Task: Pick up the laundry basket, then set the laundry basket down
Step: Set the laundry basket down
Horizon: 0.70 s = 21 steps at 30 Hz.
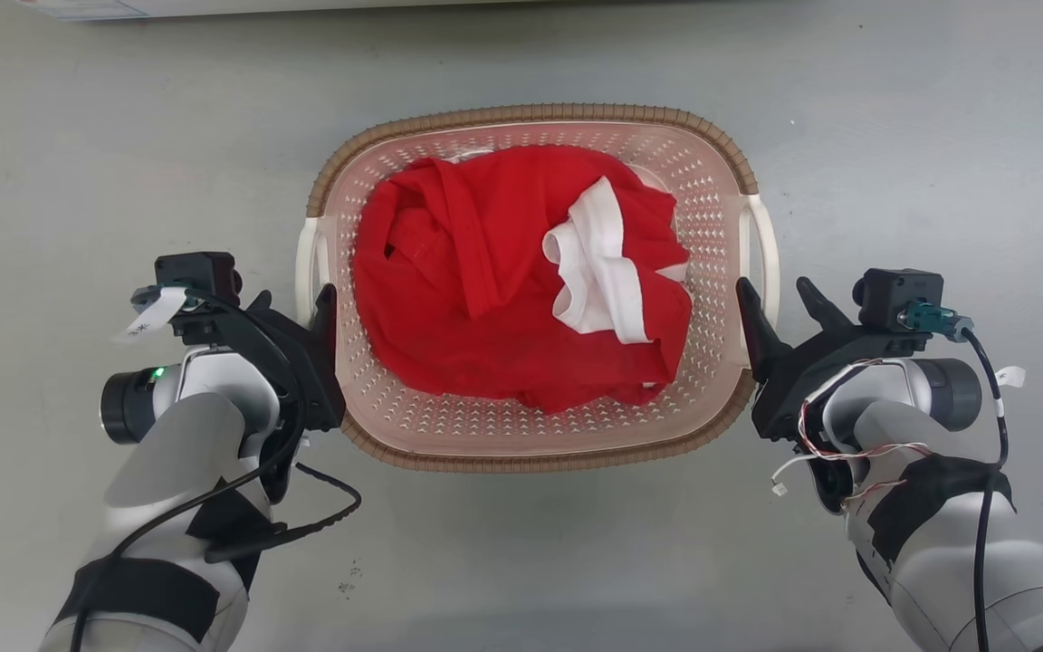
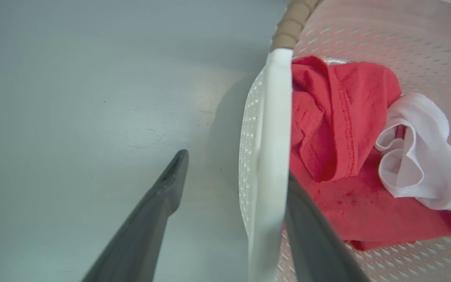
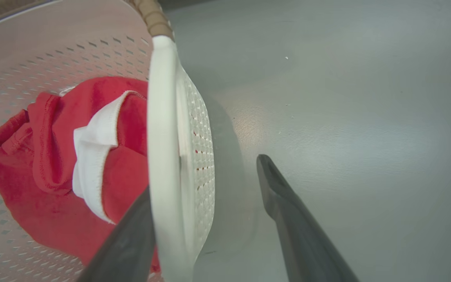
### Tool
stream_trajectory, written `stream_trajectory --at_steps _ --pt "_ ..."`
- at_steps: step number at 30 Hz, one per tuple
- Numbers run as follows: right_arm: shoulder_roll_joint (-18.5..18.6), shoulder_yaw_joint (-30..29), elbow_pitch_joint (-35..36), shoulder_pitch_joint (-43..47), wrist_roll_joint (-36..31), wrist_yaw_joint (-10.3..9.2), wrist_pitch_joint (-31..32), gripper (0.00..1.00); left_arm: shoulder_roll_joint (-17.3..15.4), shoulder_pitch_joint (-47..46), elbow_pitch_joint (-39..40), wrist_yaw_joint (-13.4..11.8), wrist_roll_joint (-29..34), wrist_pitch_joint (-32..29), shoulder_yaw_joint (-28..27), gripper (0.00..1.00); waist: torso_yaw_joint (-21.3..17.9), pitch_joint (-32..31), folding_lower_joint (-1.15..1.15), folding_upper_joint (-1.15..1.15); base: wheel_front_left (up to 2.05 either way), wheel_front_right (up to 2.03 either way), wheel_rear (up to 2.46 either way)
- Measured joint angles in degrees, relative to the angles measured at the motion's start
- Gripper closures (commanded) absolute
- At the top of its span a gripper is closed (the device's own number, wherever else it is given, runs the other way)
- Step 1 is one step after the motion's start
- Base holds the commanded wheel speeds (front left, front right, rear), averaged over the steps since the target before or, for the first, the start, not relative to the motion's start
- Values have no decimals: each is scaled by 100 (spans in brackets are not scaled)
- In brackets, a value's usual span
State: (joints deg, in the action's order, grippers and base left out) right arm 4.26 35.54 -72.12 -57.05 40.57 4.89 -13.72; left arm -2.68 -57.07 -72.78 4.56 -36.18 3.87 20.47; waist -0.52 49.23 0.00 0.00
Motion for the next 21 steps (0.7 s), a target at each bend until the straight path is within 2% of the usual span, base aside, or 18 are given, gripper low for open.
stream_trajectory --at_steps 9,21 --pt "2 30 -18 1 27 113 1 0 0 -1 -30 83 -56 0 -12 0 20 -61 0 0 0 0 0" --pt "0 36 -35 47 120 168 -5 0 15 80 -47 151 -165 8 25 0 45 -442 0 0 0 0 0"
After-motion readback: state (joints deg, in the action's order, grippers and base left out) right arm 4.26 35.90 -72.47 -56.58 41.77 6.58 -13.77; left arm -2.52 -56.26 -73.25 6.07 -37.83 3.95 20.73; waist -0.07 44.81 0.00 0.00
